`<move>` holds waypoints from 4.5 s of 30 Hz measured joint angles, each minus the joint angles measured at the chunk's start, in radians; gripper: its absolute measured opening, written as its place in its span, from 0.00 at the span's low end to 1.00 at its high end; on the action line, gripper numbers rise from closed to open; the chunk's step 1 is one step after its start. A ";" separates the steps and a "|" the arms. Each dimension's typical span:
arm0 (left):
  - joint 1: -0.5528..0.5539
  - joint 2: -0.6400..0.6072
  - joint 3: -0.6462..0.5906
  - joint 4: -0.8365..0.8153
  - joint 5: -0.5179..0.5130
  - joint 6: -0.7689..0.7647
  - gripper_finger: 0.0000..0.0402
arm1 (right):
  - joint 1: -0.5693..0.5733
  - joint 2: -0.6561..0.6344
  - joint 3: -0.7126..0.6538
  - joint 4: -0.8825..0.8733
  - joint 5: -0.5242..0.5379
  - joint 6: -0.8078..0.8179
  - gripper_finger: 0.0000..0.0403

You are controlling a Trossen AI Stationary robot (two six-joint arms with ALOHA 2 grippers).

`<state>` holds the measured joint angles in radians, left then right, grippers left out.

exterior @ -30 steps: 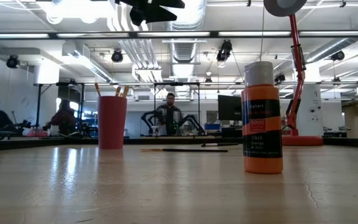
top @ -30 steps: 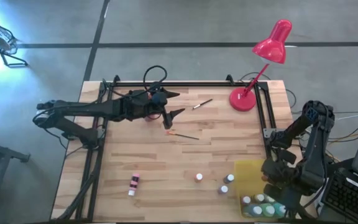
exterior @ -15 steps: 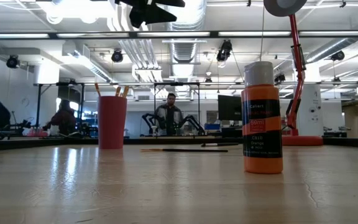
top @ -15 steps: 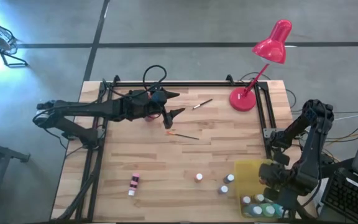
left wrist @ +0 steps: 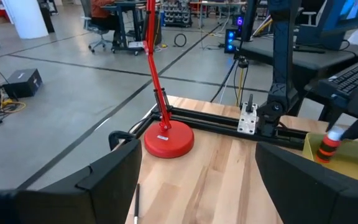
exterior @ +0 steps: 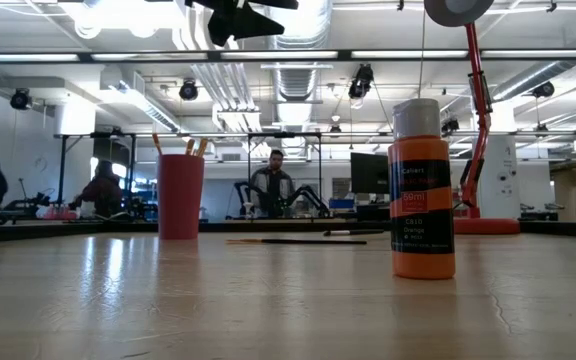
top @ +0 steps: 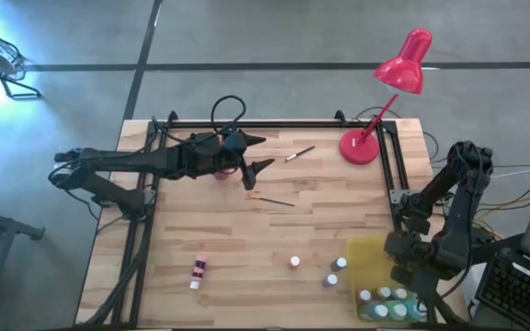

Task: Pick & Place Paint Supplies
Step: Put the red paint bottle into the yellow bin, then put the black paint brush into the pink cup

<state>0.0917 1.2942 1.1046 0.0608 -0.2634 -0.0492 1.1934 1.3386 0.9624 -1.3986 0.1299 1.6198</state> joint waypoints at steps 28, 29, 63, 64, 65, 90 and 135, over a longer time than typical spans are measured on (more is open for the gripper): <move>0.000 0.000 0.000 0.000 0.000 0.014 0.79 | 0.000 -0.168 -0.166 0.067 0.049 0.075 0.28; 0.000 0.000 0.000 0.000 0.000 0.014 0.79 | 0.000 -0.168 -0.166 0.067 0.049 0.077 0.28; 0.000 0.000 0.000 -0.001 0.003 0.015 0.79 | 0.000 -0.165 -0.170 0.100 0.019 0.075 0.53; 0.000 0.000 0.000 -0.001 0.003 0.015 0.79 | 0.000 -0.165 -0.170 0.097 0.019 0.075 0.54; 0.000 0.000 0.000 -0.001 0.003 0.015 0.79 | 0.000 -0.165 -0.169 0.095 0.019 0.075 0.55; 0.000 0.000 0.000 -0.001 0.003 0.011 0.79 | -0.001 -0.173 0.126 -0.172 0.438 -0.007 0.60; -0.007 0.003 -0.010 -0.068 0.190 0.302 0.79 | -0.108 -0.173 0.199 -0.131 1.286 -0.311 0.36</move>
<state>0.0850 1.2976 1.0950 -0.0071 -0.0738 0.2527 1.0851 1.1656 1.1614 -1.5296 1.4155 1.3090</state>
